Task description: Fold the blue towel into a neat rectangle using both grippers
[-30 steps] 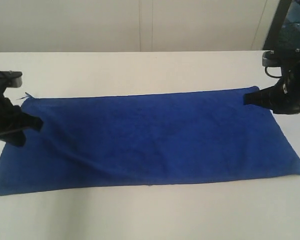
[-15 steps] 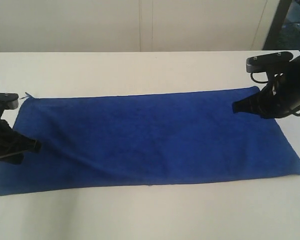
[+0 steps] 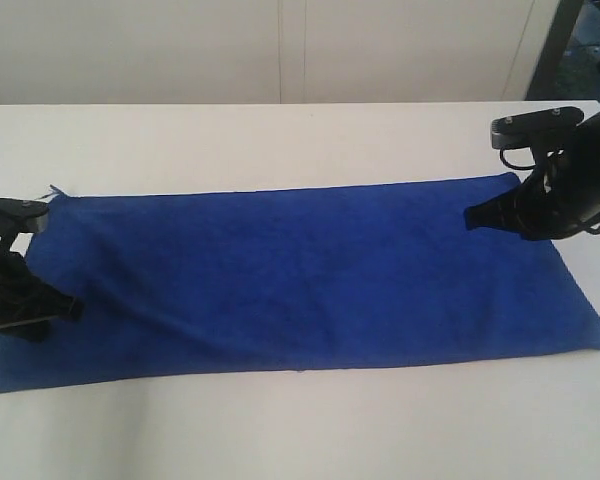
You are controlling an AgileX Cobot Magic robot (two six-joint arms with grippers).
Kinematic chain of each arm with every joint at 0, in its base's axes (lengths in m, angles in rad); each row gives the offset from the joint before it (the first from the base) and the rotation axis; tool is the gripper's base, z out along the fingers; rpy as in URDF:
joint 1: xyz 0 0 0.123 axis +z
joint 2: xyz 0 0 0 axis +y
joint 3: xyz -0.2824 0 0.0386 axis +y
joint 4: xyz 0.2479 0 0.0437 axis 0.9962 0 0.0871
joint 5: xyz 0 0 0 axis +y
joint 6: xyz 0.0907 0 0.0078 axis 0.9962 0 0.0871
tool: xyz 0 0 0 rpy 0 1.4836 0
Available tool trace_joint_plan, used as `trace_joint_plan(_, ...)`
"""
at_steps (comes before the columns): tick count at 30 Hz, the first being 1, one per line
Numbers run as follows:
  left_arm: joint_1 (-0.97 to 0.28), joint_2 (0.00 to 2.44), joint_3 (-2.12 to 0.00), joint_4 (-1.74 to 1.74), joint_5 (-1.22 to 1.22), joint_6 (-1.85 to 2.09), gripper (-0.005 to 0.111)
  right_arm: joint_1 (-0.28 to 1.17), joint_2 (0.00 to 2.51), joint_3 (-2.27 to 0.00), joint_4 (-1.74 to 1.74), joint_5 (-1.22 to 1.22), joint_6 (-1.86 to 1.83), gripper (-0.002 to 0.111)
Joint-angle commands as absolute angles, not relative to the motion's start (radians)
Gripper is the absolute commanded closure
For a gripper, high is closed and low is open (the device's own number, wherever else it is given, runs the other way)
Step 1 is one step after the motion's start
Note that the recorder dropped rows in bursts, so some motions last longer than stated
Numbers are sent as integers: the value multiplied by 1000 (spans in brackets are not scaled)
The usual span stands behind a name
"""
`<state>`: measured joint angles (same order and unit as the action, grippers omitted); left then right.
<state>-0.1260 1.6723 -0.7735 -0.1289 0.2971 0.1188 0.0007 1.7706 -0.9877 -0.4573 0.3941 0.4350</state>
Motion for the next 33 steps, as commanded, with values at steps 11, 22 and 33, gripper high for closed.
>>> trace_joint_plan(11,-130,1688,-765,-36,386,135,107,0,1770,-984,-457,397,422,108)
trace_joint_plan(22,-130,1585,-849,-36,456,139,107,0,1740,-1035,-457,518,395,108)
trace_joint_plan(33,-52,1527,-849,-36,350,46,107,-14,1832,-1127,-457,438,362,108)
